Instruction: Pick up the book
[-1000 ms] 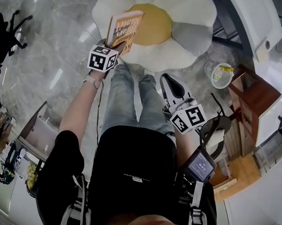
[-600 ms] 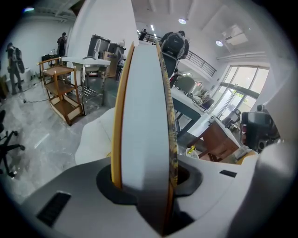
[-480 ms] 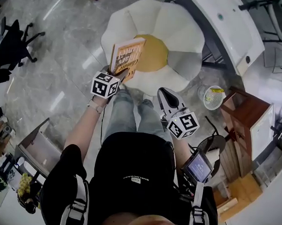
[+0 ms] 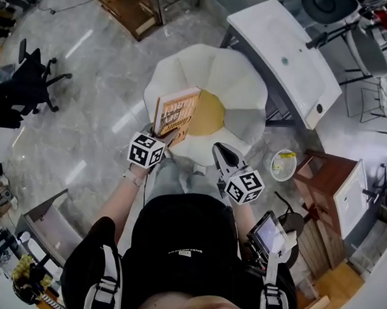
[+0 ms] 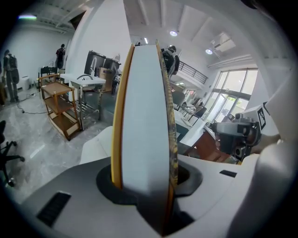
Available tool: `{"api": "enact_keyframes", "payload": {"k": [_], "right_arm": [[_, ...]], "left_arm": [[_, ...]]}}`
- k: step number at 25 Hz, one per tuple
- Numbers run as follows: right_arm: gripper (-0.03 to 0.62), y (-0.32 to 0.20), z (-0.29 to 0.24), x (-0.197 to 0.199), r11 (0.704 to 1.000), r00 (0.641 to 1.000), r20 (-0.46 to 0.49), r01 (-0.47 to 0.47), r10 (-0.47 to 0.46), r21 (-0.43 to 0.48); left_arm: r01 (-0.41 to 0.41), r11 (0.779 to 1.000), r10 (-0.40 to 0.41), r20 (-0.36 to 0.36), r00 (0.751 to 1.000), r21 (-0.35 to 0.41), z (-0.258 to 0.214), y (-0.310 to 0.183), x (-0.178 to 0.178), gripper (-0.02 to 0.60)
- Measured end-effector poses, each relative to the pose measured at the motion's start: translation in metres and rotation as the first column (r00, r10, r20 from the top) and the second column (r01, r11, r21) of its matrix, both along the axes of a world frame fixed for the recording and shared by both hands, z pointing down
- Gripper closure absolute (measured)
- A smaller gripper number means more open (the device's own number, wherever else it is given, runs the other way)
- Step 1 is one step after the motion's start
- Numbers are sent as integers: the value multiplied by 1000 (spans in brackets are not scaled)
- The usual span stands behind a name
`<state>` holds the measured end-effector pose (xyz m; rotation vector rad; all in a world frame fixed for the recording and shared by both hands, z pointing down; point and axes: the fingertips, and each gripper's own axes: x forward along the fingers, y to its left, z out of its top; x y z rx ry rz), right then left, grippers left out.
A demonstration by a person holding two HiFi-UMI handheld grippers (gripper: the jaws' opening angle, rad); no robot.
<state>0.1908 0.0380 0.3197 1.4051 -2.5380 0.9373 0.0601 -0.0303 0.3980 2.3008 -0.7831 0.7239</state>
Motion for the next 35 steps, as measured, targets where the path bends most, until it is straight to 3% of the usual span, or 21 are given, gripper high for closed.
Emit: {"api": "enact_keyframes", "payload": {"k": [18, 25, 35], "right_arm": [[558, -1, -85, -11, 991, 999, 20, -49, 47, 127], [558, -10, -102, -15, 986, 998, 19, -54, 52, 160], [559, -31, -122, -18, 975, 998, 22, -66, 62, 213]], "left_arm": [[45, 987, -29, -103, 994, 156, -134, 18, -28, 426], [86, 983, -57, -174, 983, 164, -164, 26, -39, 426], [115, 970, -67, -219, 973, 213, -190, 14, -57, 426]]}}
